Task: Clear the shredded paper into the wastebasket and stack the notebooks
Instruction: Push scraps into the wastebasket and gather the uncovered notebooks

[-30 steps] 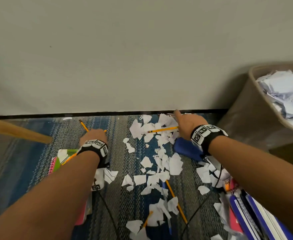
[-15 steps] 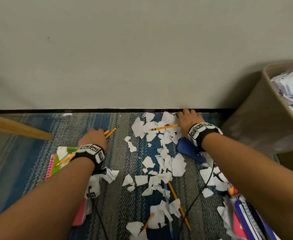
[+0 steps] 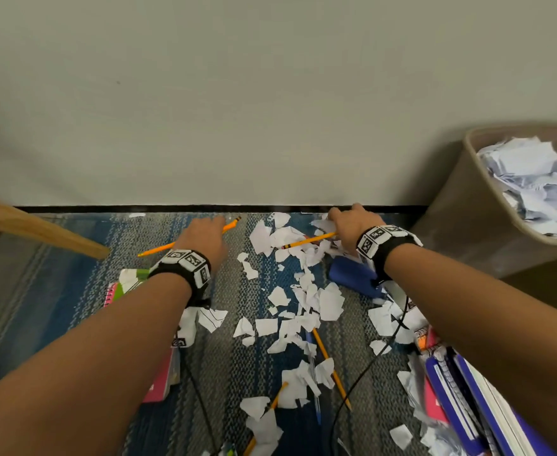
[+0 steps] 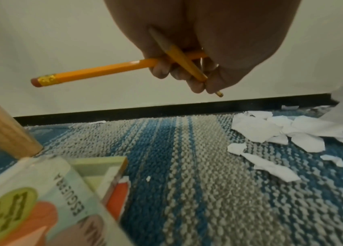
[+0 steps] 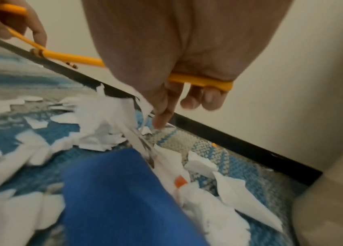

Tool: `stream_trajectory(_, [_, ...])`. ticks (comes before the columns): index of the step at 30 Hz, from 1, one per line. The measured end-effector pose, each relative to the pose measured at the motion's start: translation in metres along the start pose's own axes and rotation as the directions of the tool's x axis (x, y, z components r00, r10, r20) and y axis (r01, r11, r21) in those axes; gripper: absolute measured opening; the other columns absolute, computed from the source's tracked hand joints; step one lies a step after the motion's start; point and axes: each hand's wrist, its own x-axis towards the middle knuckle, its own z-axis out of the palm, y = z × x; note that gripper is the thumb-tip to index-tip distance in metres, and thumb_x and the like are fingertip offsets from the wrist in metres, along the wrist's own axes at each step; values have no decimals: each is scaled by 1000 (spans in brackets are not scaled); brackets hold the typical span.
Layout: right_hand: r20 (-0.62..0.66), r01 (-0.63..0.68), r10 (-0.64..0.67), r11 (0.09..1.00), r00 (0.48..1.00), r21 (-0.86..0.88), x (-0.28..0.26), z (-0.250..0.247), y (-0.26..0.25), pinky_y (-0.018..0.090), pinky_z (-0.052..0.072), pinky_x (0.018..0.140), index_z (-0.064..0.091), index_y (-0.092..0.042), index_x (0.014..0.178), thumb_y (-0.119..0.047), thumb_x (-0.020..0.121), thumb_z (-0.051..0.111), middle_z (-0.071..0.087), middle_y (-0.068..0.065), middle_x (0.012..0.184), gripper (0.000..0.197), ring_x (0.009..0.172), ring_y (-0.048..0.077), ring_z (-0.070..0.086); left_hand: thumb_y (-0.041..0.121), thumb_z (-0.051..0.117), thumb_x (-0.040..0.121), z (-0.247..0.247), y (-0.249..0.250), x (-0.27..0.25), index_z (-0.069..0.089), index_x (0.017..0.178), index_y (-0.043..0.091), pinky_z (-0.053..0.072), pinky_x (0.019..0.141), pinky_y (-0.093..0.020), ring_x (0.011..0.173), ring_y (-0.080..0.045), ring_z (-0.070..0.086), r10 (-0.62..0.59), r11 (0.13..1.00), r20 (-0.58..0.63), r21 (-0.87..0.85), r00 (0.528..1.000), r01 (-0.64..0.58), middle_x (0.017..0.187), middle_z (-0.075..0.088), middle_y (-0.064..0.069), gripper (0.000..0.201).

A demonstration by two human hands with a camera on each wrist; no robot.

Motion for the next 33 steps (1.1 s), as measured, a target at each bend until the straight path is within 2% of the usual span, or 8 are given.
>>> stream_trajectory(4, [114, 36, -33, 999, 993, -26, -12, 6, -1, 38, 53, 83, 52, -16, 123, -10, 85, 59, 64, 11, 115, 39, 102, 33, 62, 19, 51, 87, -12, 3, -6, 51, 110, 10, 50, 80, -43, 102, -37, 59, 21, 998, 46, 62, 999, -24, 108, 62, -16, 26])
stream_trajectory(9, [103, -43, 47, 998, 994, -37, -26, 9, 9, 35, 53, 75, 58, -13, 113, -22, 86, 58, 65, 9, 109, 29, 98, 32, 64, 25, 48, 89, -20, 2, -12, 47, 117, 13, 47, 72, -38, 99, -38, 62, -12, 1000, 129, 30, 992, 8, 109, 63, -18, 30])
stream_trajectory(12, [67, -137, 136, 990, 988, 17, -27, 2, 9, 32, 50, 66, 60, -14, 95, -29, 88, 54, 66, 6, 96, 17, 80, 29, 63, 42, 43, 96, -23, 2, -13, 48, 117, 15, 49, 77, -39, 97, -36, 61, 19, 1000, 152, 3, 988, -20, 107, 63, -16, 34])
stream_trajectory(14, [73, -157, 156, 988, 985, 11, -26, -4, 7, 29, 49, 64, 65, -13, 91, -20, 88, 53, 69, 10, 95, 14, 72, 28, 59, 43, 37, 99, -22, 3, -14, 50, 119, 17, 49, 78, -39, 97, -35, 61, 50, 999, 137, -22, 989, -48, 107, 64, -15, 36])
stream_trajectory(17, [123, -124, 124, 992, 985, -5, -20, 4, 9, 33, 54, 73, 64, -12, 93, -19, 88, 51, 68, 11, 97, 16, 80, 30, 63, 34, 37, 100, -22, 5, -14, 51, 117, 14, 50, 78, -39, 92, -35, 61, 72, 995, 132, -78, 989, -63, 104, 64, -16, 29])
stream_trajectory(19, [190, -107, 109, 994, 976, -17, -13, 19, 9, 38, 57, 80, 59, -14, 87, -25, 88, 49, 66, 11, 94, 15, 79, 30, 62, 25, 38, 99, -20, 3, -14, 49, 113, 12, 47, 68, -36, 79, -32, 59, 58, 994, 139, -96, 989, -44, 94, 62, -15, 22])
stream_trajectory(27, [136, -113, 109, 994, 985, 16, -10, 48, 5, 41, 45, 98, 54, -7, 122, -22, 89, 50, 47, 16, 126, 37, 118, 38, 49, 30, 35, 100, -10, -7, -17, 47, 97, 15, 47, 66, -36, 71, -29, 54, 4, 1000, 166, -13, 986, -2, 77, 52, -5, 19])
stream_trajectory(33, [135, -84, 76, 995, 988, 56, -12, 48, 0, 41, 44, 97, 57, -8, 118, -16, 88, 52, 46, 15, 122, 32, 114, 37, 51, 30, 36, 99, -9, -7, -17, 48, 101, 15, 45, 62, -36, 65, -25, 52, -15, 1000, 164, -6, 986, 16, 71, 48, -3, 20])
